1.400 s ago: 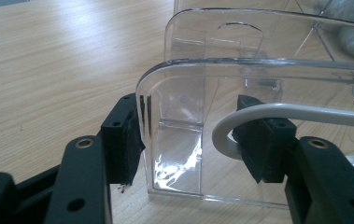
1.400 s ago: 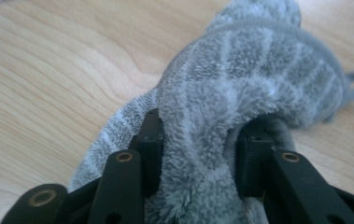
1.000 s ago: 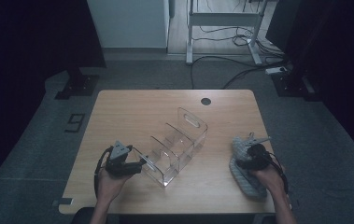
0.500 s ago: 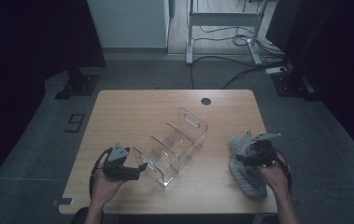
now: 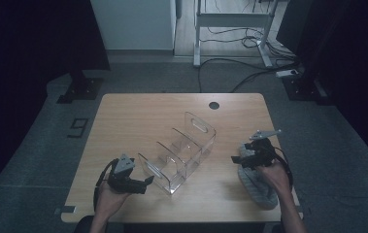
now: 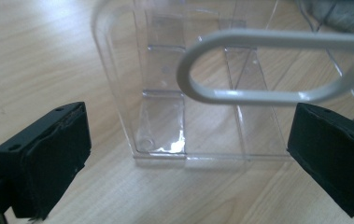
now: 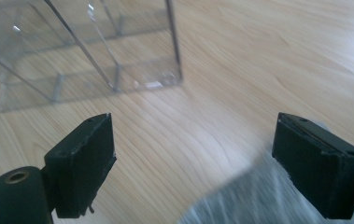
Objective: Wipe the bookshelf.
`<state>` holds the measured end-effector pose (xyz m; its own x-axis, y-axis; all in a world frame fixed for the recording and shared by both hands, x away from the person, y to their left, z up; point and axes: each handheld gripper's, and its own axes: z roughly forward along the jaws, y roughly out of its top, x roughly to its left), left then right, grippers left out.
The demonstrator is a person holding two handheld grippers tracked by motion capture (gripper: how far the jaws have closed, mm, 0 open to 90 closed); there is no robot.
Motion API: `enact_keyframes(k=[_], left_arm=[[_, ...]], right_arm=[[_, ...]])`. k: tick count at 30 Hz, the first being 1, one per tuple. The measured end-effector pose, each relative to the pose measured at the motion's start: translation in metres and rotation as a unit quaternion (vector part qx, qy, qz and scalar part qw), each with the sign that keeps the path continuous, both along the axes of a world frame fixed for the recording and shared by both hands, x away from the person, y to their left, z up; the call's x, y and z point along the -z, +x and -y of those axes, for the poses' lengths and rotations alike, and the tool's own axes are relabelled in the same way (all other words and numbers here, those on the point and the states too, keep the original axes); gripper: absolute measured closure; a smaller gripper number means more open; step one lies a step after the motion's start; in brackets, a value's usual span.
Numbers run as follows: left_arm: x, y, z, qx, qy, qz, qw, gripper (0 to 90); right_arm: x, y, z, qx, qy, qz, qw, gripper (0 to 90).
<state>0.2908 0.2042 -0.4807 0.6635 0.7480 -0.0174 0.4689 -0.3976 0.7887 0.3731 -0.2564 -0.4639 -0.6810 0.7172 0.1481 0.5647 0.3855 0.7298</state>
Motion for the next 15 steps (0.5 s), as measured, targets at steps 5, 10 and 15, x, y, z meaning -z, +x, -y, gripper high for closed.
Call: enact_keyframes(k=[5,10,15], left_arm=[[0.007,-0.002,0.003,-0.006,0.013,-0.008,0.9999,0.0],[0.013,0.001,0.003,-0.014,0.011,-0.012,0.9998,0.0],[0.016,0.003,0.004,-0.02,0.008,-0.012,0.9997,0.0]], right_arm=[[0.0,0.011,-0.02,-0.032,0.009,0.003,0.9994,12.5],[-0.003,0.021,-0.037,-0.051,0.017,0.009,0.9985,12.0],[-0.003,0.032,-0.055,-0.076,0.031,0.007,0.9966,12.0]])
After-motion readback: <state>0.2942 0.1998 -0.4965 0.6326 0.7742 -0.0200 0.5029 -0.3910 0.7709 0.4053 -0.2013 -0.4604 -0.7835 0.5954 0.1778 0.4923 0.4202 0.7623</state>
